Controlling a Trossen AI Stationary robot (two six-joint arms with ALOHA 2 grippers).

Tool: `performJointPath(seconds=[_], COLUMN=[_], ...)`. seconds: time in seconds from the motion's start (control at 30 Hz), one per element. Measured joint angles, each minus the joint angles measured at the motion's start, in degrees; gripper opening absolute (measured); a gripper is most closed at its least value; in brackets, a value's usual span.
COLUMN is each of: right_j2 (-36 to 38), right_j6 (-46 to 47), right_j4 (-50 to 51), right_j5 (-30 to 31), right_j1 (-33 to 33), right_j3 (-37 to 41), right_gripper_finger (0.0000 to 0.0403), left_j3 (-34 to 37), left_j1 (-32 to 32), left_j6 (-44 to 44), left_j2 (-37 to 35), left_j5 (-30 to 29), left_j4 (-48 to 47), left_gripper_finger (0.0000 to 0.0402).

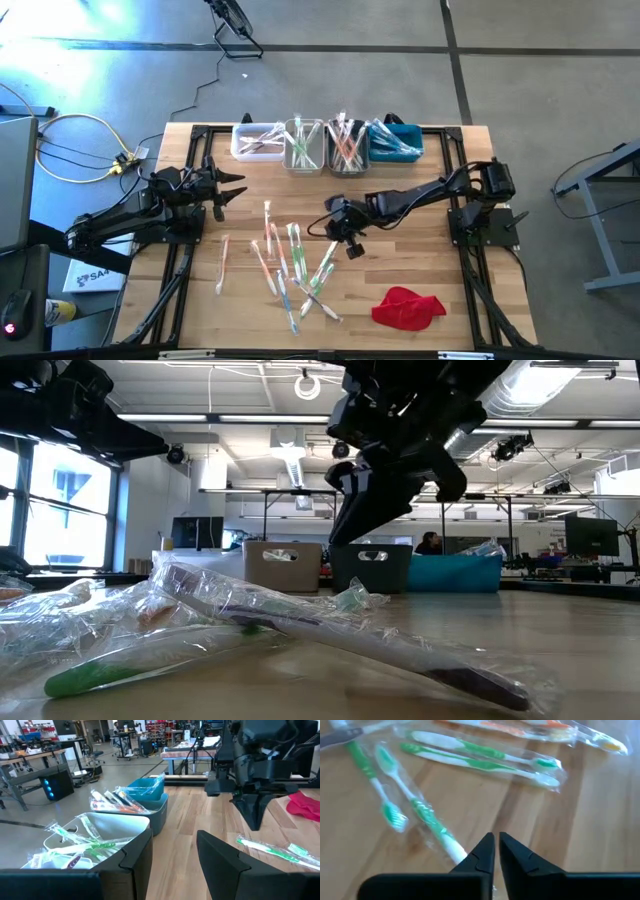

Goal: Pick & Place Toothbrushes
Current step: Put the green toothbrush into the gray bin

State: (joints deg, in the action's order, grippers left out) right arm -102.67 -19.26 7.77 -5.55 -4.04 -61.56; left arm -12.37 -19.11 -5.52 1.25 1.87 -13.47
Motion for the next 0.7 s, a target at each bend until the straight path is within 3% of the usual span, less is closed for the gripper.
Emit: performJointPath(seconds=[0.13,0.33,0.7], right_j2=[0.0,0.0,-0.5], right_j6=[2.6,2.7,2.5], right_j4=[0.2,3.2,2.3], right_j5=[1.0,-3.4,-3.5], right_j1=[-1.2,-1.3,-0.7], right_j3=[0.0,0.0,1.6], right_gripper_finger=[0.0064,0.0134,0.0148], left_j3=[0.0,0.0,0.0], left_j1=[0.0,0.0,0.0], left_j6=[0.0,0.1,0.1], left_j2=[0.0,0.0,0.0], left_j5=[0.0,0.0,0.0], left_j4=[0.0,-0.1,-0.2], left_gripper_finger=[0.0150,0.0150,0.0150])
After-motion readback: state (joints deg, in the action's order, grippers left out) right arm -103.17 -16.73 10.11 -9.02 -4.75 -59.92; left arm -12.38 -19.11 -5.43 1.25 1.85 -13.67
